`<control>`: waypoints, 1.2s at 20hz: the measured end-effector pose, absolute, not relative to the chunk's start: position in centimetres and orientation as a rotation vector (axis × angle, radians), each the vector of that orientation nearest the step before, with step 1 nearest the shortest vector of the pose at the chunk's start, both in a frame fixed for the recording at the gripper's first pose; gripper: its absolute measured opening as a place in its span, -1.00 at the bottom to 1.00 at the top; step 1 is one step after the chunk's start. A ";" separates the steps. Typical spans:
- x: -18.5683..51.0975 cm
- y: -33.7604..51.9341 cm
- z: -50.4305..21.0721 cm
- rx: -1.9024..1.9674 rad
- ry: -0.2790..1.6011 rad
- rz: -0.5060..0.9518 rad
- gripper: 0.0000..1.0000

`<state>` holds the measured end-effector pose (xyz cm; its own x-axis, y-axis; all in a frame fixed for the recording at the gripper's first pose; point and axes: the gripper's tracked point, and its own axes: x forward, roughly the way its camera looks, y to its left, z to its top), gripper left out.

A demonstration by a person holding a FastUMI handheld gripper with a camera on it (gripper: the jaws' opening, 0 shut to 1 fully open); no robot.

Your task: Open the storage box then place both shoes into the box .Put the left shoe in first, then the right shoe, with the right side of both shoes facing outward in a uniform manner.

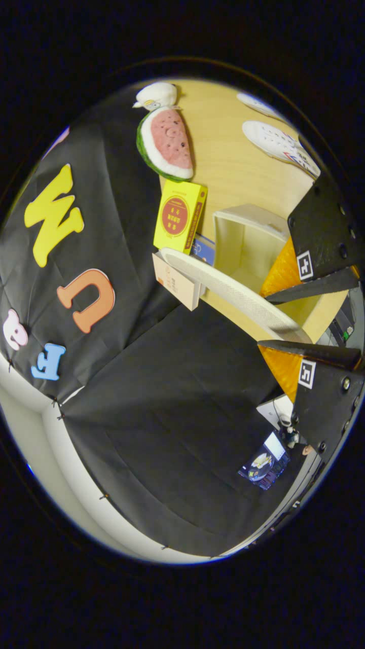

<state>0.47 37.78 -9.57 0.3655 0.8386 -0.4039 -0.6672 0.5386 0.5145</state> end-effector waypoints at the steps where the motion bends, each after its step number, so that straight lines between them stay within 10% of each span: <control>1: 1.1 38.2 -9.2 0.291 0.671 0.949 -0.44; 3: 0.7 39.2 -7.9 0.293 0.698 0.957 -0.71; 9: -1.6 45.3 -3.3 0.202 0.636 1.067 -0.72; 24: -4.9 60.0 -4.5 0.092 0.663 1.121 -0.45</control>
<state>-4.86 59.97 -4.50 0.2661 0.8549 -0.4454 -0.8019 0.4527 0.3899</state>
